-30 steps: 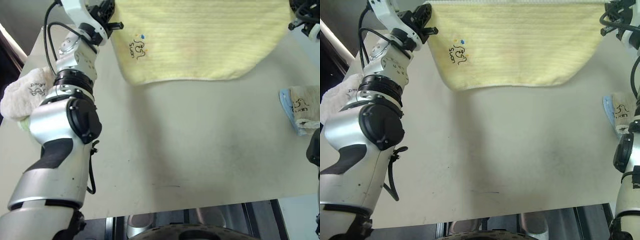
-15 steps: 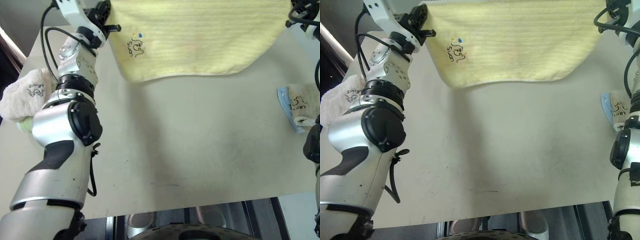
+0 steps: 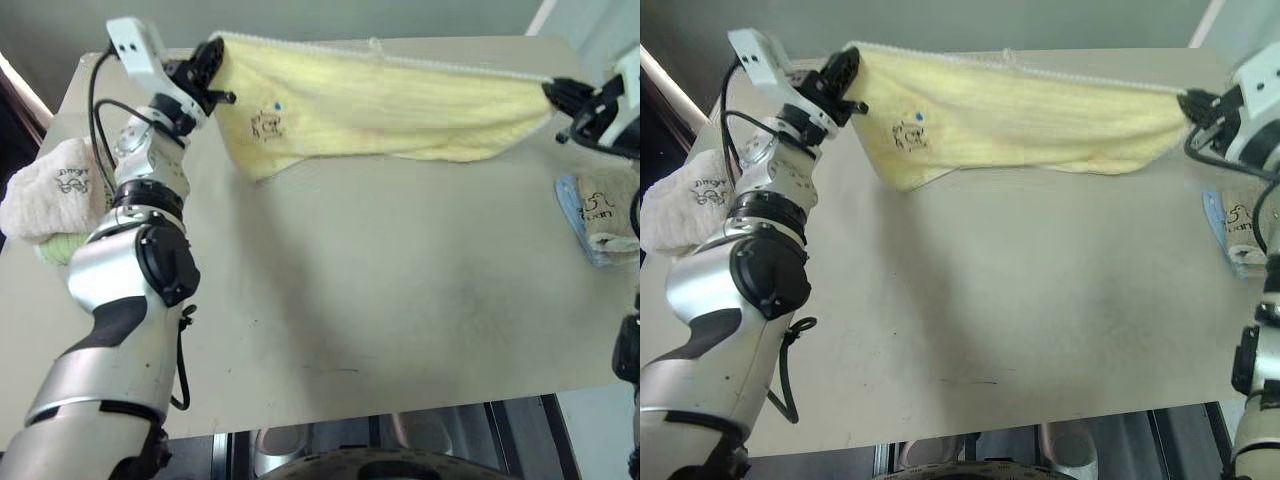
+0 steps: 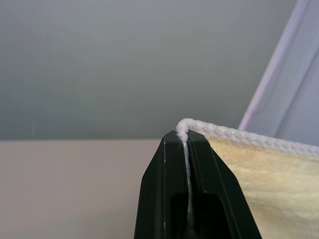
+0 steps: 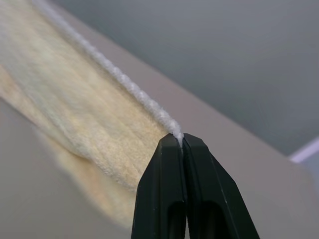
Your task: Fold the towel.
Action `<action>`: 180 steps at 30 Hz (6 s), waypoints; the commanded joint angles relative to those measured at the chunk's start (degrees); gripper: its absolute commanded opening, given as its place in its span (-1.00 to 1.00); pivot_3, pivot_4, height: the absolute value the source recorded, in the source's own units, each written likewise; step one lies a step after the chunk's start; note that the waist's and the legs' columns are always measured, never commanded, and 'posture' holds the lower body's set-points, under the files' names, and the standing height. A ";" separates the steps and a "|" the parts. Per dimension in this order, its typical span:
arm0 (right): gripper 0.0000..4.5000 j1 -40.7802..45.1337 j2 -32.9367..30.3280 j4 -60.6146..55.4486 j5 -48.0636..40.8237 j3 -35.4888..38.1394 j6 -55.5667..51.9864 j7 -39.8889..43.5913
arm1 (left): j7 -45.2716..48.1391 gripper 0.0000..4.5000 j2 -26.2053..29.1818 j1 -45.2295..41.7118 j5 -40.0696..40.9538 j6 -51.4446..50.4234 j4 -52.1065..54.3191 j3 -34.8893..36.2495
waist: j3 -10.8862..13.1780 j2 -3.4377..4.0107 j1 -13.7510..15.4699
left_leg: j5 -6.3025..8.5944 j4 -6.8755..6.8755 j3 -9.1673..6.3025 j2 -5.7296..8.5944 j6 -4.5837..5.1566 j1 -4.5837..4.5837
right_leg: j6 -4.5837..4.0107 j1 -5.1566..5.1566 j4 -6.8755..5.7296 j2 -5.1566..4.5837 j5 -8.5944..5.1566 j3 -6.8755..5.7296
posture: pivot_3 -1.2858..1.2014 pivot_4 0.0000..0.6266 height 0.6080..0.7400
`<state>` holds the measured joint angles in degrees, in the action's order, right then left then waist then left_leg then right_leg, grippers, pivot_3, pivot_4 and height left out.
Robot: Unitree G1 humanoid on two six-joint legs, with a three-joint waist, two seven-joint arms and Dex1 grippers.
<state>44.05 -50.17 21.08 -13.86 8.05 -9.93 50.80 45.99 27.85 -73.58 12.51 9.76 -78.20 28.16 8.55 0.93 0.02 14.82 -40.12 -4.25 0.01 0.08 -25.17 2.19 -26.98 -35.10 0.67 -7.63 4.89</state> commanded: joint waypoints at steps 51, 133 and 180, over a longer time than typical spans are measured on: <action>-1.00 -66.77 -4.52 -50.02 -20.35 30.62 -21.64 16.13 | 31.05 -0.99 19.98 73.37 31.55 -56.61 61.63 -2.17 | -0.12 -0.16 -0.15 | 0.57 0.12 -0.42 0.05 0.13 1.87 | -0.37 1.76 0.03 0.29 -0.84 0.15 | 0.03 -0.52 1.00; 0.98 -52.64 13.36 -43.36 -86.10 27.76 -54.18 -38.49 | 27.50 1.00 6.70 50.80 27.44 -45.22 71.45 -17.50 | -0.21 -0.37 0.29 | 0.66 0.16 -0.18 0.01 0.49 1.77 | 0.00 1.76 0.05 0.23 -1.07 0.13 | 0.03 -0.52 1.00; 0.98 -62.41 11.74 -35.47 -99.14 23.57 -44.93 -60.90 | 26.32 1.00 2.64 54.80 19.67 -31.83 83.66 -31.02 | -0.24 -0.37 0.54 | 1.47 0.02 -0.22 0.12 0.80 1.63 | -0.02 1.79 0.17 0.04 -1.39 0.16 | 0.03 -0.52 1.00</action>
<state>-18.01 -38.40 -13.40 -112.41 30.43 -54.37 -10.15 71.40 30.31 -18.15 32.17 -23.52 4.66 -2.97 8.31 0.56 0.57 16.30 -40.10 -4.47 0.13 0.89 -23.54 2.16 -25.18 -34.92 0.71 -9.02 5.04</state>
